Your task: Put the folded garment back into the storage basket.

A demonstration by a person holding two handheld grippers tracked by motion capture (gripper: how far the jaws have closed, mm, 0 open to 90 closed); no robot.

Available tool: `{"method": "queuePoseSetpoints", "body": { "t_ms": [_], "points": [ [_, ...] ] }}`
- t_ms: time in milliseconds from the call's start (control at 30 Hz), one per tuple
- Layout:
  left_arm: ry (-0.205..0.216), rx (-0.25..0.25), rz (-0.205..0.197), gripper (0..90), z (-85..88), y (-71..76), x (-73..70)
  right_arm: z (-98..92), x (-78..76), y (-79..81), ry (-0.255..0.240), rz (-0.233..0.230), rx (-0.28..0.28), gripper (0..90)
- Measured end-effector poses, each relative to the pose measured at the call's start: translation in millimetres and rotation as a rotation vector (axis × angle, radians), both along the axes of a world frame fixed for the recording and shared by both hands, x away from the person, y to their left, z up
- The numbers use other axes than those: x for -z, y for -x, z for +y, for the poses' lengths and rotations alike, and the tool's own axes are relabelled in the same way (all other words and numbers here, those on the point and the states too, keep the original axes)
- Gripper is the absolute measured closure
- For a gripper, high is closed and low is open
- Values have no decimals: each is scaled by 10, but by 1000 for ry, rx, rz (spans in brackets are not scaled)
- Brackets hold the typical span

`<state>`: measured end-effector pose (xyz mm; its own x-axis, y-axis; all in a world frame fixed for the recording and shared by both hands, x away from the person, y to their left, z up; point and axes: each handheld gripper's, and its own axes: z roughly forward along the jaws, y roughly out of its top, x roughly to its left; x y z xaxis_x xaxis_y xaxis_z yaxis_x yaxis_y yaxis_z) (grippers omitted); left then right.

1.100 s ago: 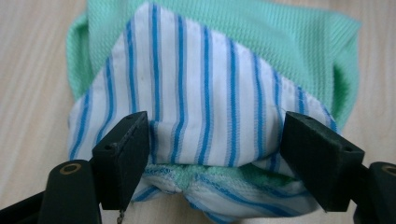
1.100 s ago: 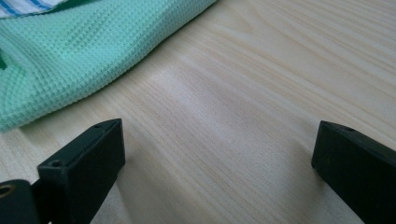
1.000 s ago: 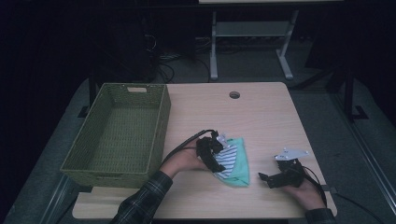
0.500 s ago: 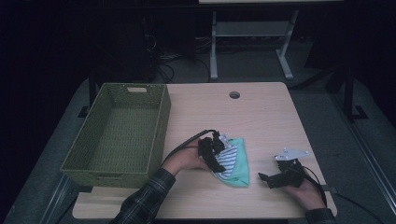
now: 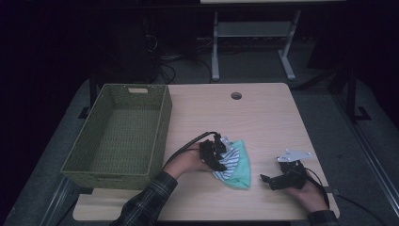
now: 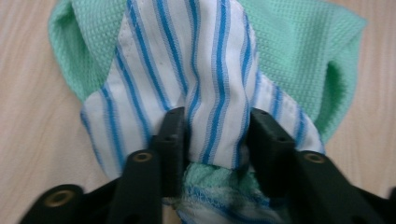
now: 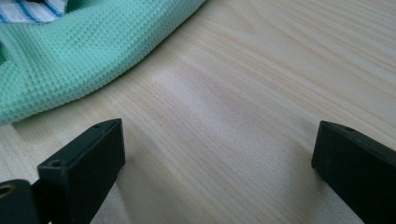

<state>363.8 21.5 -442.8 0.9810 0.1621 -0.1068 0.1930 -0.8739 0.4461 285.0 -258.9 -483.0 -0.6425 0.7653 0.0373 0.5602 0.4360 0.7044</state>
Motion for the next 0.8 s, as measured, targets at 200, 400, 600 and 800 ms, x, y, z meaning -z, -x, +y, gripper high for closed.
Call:
{"method": "queuePoseSetpoints", "body": {
  "t_ms": [200,400,600,800],
  "points": [
    [2,-14,15,703,-1,5,-2,-1,1,-1,2,-1,-2,24],
    [-5,-41,31,730,-9,4,-22,1,-1,0,0,1,0,23],
    [1,-68,22,733,-4,13,-78,0,-1,-1,1,0,-1,23],
    [30,-86,23,733,39,18,-161,0,-1,-1,1,-1,-1,23]
  ]
}}
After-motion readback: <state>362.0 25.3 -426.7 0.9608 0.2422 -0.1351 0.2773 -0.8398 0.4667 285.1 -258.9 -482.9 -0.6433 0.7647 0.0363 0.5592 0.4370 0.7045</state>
